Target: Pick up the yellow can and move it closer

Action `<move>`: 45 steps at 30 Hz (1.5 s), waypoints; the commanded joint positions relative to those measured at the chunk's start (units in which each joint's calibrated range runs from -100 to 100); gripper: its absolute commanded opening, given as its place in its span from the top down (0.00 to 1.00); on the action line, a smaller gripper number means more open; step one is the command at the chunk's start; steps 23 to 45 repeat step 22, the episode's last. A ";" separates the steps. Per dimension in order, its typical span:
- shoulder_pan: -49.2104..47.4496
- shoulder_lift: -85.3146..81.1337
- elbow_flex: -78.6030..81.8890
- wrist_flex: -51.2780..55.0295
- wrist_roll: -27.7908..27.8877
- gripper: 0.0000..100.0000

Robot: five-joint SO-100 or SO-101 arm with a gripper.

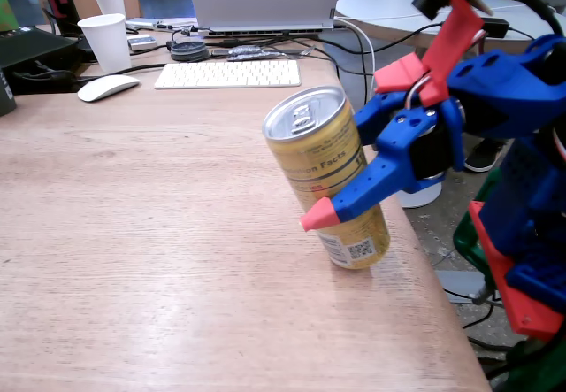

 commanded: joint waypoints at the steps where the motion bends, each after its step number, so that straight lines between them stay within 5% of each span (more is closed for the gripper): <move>1: 0.21 -1.15 0.52 -1.95 -0.15 0.79; 45: 0.04 -0.38 0.52 -1.95 -0.54 0.79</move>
